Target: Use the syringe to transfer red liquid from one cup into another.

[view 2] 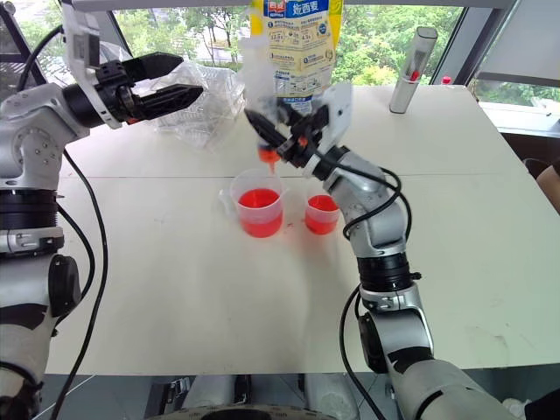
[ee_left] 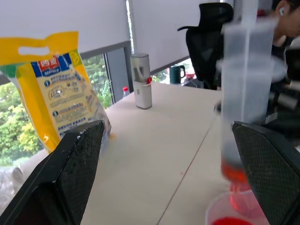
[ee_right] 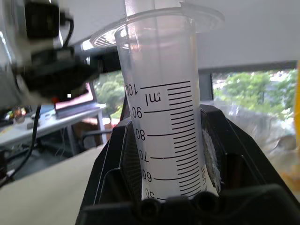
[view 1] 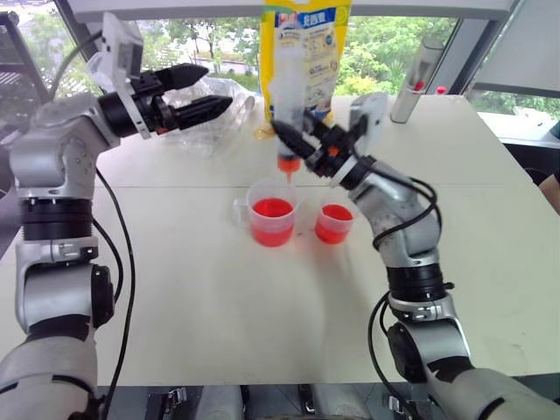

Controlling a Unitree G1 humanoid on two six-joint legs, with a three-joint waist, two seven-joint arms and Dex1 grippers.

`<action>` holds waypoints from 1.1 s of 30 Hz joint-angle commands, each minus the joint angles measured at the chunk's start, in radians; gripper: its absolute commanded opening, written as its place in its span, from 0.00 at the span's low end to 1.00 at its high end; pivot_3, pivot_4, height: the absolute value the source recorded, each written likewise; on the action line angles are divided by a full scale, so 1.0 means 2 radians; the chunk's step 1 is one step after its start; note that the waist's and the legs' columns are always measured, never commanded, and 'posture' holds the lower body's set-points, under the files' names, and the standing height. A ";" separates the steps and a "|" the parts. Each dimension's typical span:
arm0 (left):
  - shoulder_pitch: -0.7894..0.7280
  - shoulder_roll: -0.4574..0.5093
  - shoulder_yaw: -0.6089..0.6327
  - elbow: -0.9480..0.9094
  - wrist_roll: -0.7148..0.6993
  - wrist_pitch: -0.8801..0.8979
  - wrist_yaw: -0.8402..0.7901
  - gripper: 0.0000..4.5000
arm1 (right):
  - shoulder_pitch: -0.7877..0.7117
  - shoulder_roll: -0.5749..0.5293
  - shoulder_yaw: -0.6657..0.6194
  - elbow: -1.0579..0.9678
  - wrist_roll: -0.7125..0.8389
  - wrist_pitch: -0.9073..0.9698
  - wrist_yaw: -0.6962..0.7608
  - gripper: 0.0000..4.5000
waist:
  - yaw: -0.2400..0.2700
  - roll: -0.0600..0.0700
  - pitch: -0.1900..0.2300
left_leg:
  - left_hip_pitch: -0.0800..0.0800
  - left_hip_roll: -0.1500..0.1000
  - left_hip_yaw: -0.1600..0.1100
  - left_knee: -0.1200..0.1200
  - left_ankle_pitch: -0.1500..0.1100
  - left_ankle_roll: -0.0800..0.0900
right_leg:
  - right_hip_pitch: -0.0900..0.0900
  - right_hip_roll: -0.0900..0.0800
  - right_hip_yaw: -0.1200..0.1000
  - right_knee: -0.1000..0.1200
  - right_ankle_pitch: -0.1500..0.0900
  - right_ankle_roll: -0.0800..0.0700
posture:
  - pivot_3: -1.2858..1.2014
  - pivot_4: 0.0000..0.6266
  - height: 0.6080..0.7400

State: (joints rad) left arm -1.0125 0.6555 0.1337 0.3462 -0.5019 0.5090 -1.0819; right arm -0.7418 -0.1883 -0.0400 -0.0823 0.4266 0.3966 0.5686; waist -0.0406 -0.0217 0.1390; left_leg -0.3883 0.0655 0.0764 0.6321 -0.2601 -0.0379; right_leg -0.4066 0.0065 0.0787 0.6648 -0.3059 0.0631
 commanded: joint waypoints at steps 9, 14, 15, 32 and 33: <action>-0.060 -0.072 -0.031 0.037 0.010 -0.041 -0.033 0.99 | 0.078 -0.087 -0.068 -0.103 0.040 0.050 -0.025 0.31 | -0.003 0.000 0.000 | 0.000 -0.001 0.000 0.000 0.000 0.000 | 0.000 0.001 0.000 -0.001 0.000 0.000 | 0.52 0.24 1.00; -0.112 -0.107 -0.046 0.092 0.022 -0.068 -0.056 0.99 | 0.135 -0.068 -0.062 -0.092 0.033 0.020 -0.029 0.31 | -0.004 0.000 0.000 | 0.000 0.000 0.000 0.000 0.000 0.000 | 0.000 0.003 0.001 0.000 0.000 0.000 | 0.52 0.24 1.00; -0.130 -0.116 -0.046 0.111 0.022 -0.071 -0.060 0.99 | 0.143 -0.064 -0.060 -0.089 0.032 0.014 -0.029 0.31 | -0.003 0.000 0.000 | 0.000 0.000 0.000 0.000 0.000 0.000 | 0.000 0.003 0.001 0.000 0.000 0.000 | 0.52 0.24 1.00; -0.249 -0.215 -0.044 0.293 0.043 -0.084 -0.095 0.99 | 0.166 -0.058 -0.036 -0.089 0.003 -0.021 -0.040 0.31 | -0.002 0.000 0.000 | 0.000 0.000 0.000 0.000 0.000 0.000 | -0.001 0.004 0.001 -0.001 0.000 0.000 | 0.52 0.24 1.00; -0.250 -0.219 -0.044 0.300 0.047 -0.085 -0.092 0.99 | 0.167 -0.058 -0.036 -0.089 0.003 -0.021 -0.040 0.31 | -0.002 0.000 0.000 | -0.001 0.000 0.000 0.000 0.000 0.000 | 0.000 0.004 0.001 -0.001 0.000 0.000 | 0.52 0.24 1.00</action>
State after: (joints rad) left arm -1.4682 0.2226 0.0285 0.9380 -0.4206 0.3597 -1.2749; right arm -0.4020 -0.3047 -0.1095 -0.2245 0.4335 0.3836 0.4897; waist -0.0444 -0.0214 0.1397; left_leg -0.3895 0.0649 0.0764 0.6316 -0.2603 -0.0375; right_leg -0.4076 0.0154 0.0808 0.6629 -0.3060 0.0632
